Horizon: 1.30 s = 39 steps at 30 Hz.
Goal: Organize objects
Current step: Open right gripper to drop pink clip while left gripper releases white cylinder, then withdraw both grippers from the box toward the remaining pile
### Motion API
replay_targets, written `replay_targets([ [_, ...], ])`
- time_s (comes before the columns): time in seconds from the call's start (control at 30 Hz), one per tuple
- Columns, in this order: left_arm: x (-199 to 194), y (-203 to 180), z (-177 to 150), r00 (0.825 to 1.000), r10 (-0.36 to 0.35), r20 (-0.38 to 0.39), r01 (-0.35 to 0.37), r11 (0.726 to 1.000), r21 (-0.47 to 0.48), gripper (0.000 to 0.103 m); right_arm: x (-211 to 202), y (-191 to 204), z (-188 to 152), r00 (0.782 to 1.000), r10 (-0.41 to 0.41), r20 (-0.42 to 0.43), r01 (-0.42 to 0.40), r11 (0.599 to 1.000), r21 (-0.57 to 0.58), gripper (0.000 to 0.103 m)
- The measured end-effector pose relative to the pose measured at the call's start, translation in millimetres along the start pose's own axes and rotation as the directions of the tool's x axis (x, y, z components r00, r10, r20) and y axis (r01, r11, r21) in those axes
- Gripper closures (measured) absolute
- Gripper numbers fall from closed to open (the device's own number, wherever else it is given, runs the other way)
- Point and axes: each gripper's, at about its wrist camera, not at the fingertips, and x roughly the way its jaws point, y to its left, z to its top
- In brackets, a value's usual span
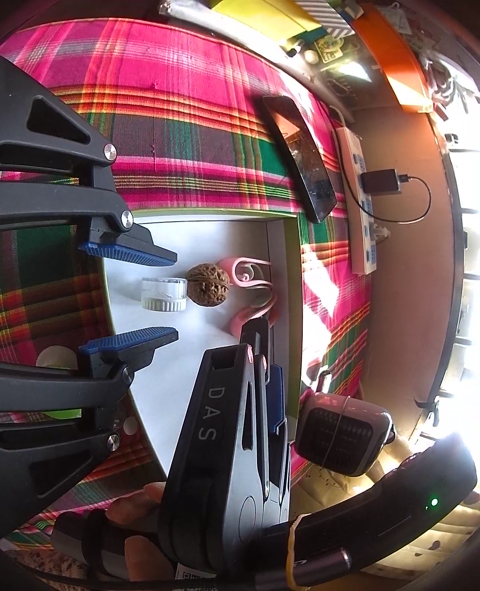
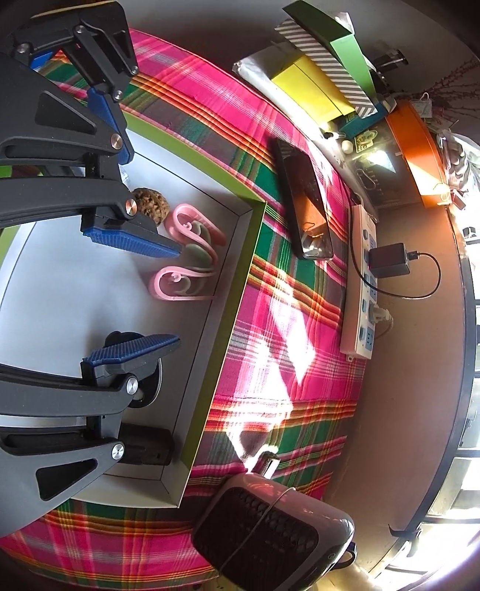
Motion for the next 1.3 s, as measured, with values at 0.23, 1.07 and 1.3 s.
replay_targets([
  [0.23,-7.6,-2.8,-2.5,1.000,-0.003,0.011,0.003,1.000,0.001,0.071,-14.1,-0.6,-7.4,1.000,0.004,0.027,-0.005,1.000,0.015,0.058],
  [1.07,-52.9,-3.5,-21.7,0.997,-0.010,0.076,0.010,1.000,0.006,0.071,-67.4,-6.3,-50.2,0.994,-0.018,0.105,0.008,0.995,0.095,0.058],
  [1.3,-62.9,0.9,-30.4,0.996,-0.026,0.084,0.026,1.000,-0.002,0.071,-82.5,-4.7,-69.4,0.991,-0.030,0.127,0.017,0.995,0.098,0.058],
])
